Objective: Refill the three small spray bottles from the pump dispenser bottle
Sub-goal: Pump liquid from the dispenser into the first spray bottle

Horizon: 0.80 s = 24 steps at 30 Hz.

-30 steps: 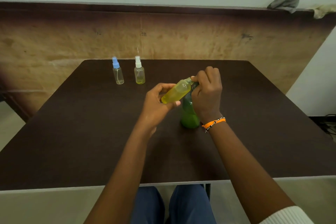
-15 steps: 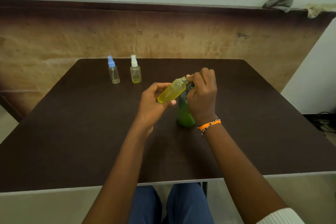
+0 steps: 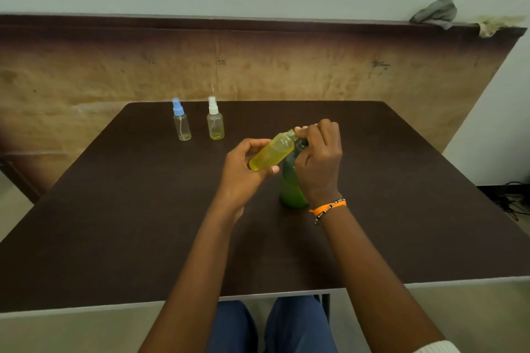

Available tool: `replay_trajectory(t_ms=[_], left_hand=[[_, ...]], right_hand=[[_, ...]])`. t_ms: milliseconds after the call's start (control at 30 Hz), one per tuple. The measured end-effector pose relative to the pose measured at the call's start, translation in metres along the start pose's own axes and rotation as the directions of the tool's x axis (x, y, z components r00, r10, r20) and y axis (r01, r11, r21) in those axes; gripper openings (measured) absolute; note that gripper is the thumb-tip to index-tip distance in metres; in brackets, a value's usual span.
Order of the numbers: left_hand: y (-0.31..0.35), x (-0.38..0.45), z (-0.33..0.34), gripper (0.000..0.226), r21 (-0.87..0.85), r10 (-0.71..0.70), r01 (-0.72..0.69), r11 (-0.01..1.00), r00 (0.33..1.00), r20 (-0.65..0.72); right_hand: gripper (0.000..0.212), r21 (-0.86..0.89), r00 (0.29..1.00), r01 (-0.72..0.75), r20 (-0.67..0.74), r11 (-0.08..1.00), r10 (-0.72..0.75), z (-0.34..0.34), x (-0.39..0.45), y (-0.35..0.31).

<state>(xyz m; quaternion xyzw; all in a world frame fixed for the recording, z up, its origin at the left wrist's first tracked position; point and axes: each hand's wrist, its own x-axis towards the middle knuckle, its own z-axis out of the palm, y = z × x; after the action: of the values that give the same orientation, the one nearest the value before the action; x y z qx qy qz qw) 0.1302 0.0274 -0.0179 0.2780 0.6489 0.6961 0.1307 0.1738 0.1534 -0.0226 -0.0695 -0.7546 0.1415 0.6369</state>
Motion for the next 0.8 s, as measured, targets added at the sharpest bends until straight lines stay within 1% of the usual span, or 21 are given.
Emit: replay_trajectory(t_ms=[200, 400, 567, 667, 800], left_hand=[[0.009, 0.0, -0.003, 0.043, -0.001, 0.012, -0.012, 1.0, 1.0, 0.013], [0.0, 0.001, 0.0, 0.042, -0.009, -0.009, 0.009, 1.0, 1.0, 0.013], [0.003, 0.003, -0.002, 0.042, -0.002, 0.005, -0.005, 1.0, 1.0, 0.014], [0.005, 0.005, -0.003, 0.043, -0.003, 0.012, -0.012, 1.0, 1.0, 0.019], [-0.001, 0.006, -0.001, 0.044, 0.0, 0.001, -0.001, 1.0, 1.0, 0.01]], right_hand=[[0.025, -0.004, 0.998, -0.006, 0.059, 1.0, 0.006, -0.003, 0.013, -0.003], [0.027, -0.002, 1.0, 0.018, 0.0, 1.0, -0.018, 0.0, 0.004, 0.003], [0.022, -0.011, 0.999, 0.011, 0.031, 1.0, -0.01, 0.001, 0.011, 0.0], [0.021, -0.033, 0.998, 0.038, 0.052, 0.999, -0.036, 0.0, 0.014, 0.002], [0.022, -0.037, 0.999, 0.046, 0.019, 0.998, -0.046, 0.001, 0.006, 0.006]])
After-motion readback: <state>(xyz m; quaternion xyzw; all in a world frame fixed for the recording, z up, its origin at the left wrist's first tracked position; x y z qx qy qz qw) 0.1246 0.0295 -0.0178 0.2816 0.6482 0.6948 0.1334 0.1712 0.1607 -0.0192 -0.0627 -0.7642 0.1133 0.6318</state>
